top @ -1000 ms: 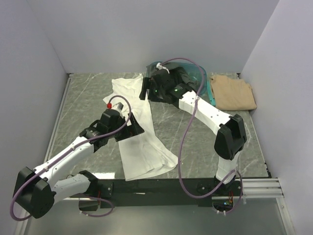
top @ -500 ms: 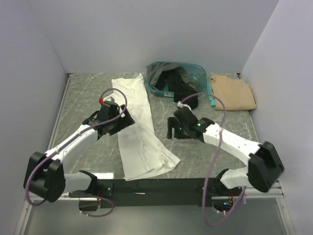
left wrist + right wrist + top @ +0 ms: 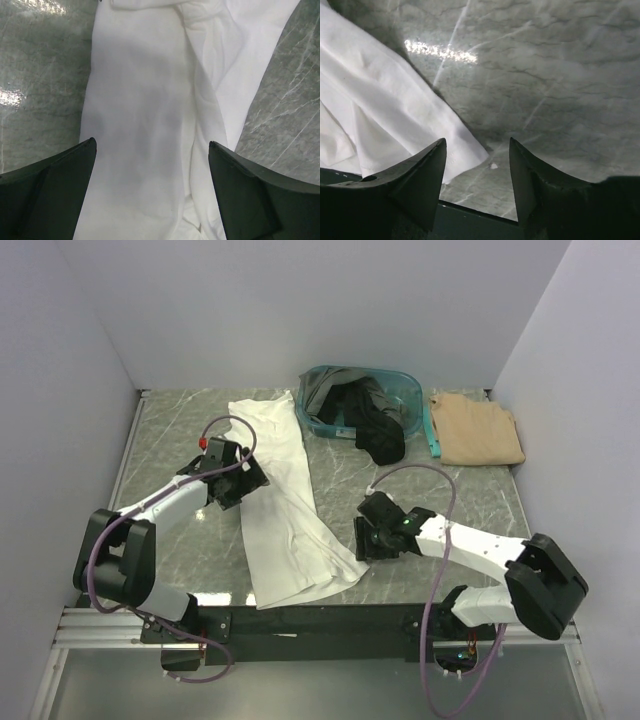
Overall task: Fold and stack the t-shirts
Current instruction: Fold the tshirt
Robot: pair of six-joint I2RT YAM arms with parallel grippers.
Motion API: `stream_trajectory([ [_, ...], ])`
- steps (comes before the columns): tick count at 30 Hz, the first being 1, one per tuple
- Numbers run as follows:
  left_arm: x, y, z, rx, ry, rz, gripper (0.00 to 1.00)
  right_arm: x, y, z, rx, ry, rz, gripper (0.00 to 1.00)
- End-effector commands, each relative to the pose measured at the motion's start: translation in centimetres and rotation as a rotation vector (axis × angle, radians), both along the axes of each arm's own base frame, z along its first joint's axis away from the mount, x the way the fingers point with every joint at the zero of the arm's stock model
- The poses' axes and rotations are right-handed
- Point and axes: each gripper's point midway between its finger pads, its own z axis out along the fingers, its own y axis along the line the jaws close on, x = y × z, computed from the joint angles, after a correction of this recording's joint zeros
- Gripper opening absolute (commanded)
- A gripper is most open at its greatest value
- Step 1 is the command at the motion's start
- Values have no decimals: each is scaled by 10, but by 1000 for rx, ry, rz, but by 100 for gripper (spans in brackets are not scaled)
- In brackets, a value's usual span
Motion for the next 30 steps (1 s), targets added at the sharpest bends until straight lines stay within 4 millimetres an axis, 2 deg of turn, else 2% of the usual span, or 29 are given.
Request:
stream_trajectory([
  [1,17,-2,16,-11,-66,-9,99,0,17,-3,33,6,26,59],
  [4,17,-2,13,-14,-64,-6,99,-10,24,-10,44,46,47,54],
  [8,15,-1,7,-9,-49,-2,100,-22,21,-18,30,79,38,50],
  [11,14,0,4,-4,-39,0,99,-26,20,-17,23,82,37,32],
  [12,13,0,2,-4,-35,-1,99,-27,20,-15,22,83,37,23],
  [14,13,0,2,-5,-33,3,99,-28,21,-9,27,68,46,20],
  [18,12,1,3,-6,-37,4,99,-23,21,3,25,22,47,0],
  [21,10,1,4,-5,-34,3,99,-21,32,22,59,-32,98,0],
  [24,8,2,5,-8,-33,7,99,-27,45,45,96,-82,172,0],
  [28,9,2,6,-12,-37,12,100,-53,73,66,182,-81,313,0],
  [30,8,2,7,-12,-34,13,99,-69,83,68,192,-74,385,0],
])
